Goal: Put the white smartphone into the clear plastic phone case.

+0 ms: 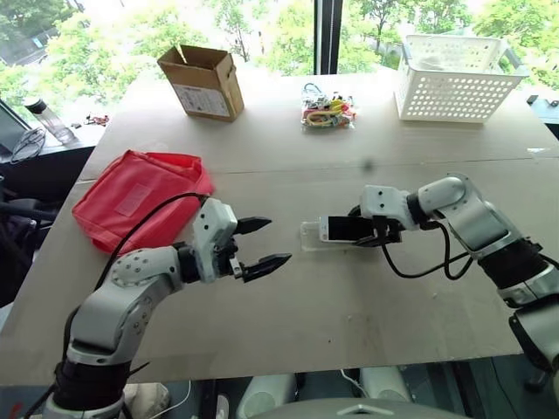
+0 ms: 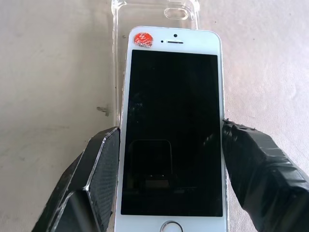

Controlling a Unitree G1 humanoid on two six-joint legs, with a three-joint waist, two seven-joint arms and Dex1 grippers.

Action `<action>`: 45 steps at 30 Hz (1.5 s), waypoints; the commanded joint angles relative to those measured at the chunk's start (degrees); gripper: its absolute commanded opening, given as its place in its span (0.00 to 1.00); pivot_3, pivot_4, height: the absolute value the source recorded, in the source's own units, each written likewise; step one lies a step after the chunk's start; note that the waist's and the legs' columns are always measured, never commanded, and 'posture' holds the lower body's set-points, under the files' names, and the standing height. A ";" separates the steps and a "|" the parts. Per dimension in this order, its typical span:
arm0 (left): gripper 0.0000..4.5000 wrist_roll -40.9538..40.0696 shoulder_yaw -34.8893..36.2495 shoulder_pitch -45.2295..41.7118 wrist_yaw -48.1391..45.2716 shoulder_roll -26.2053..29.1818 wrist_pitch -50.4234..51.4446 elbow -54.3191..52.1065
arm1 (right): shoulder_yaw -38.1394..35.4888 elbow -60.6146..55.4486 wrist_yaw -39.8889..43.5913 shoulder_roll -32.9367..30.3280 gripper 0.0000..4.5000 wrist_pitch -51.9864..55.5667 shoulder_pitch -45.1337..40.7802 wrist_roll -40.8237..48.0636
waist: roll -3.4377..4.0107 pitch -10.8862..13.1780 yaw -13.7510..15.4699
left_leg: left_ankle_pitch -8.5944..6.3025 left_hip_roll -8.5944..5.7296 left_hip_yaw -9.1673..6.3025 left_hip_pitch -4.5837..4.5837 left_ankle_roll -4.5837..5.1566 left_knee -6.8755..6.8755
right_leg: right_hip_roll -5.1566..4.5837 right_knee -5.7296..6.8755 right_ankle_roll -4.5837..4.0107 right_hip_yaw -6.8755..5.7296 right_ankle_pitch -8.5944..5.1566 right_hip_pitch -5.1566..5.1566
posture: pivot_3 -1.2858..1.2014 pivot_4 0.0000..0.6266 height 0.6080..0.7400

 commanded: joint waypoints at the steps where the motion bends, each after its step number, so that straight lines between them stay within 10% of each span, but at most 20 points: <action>1: 1.00 -1.17 1.34 0.67 -0.35 0.61 -1.55 -2.42 | 0.01 0.61 1.62 0.62 0.61 -1.65 -1.49 -1.09 | 0.00 0.00 0.00 | 0.00 0.00 0.00 0.00 0.00 0.00 | 0.00 0.00 0.00 0.00 0.00 0.00 | 0.52 0.24 1.00; 45: 1.00 1.00 -0.35 1.88 -0.61 0.98 -5.92 -0.38 | 2.33 -1.60 6.97 1.09 0.61 1.39 -3.28 -10.14 | 0.01 0.00 0.16 | -0.01 0.00 0.00 0.02 -0.02 -0.02 | 0.00 0.00 -0.01 -0.01 0.01 0.01 | 0.52 0.24 1.00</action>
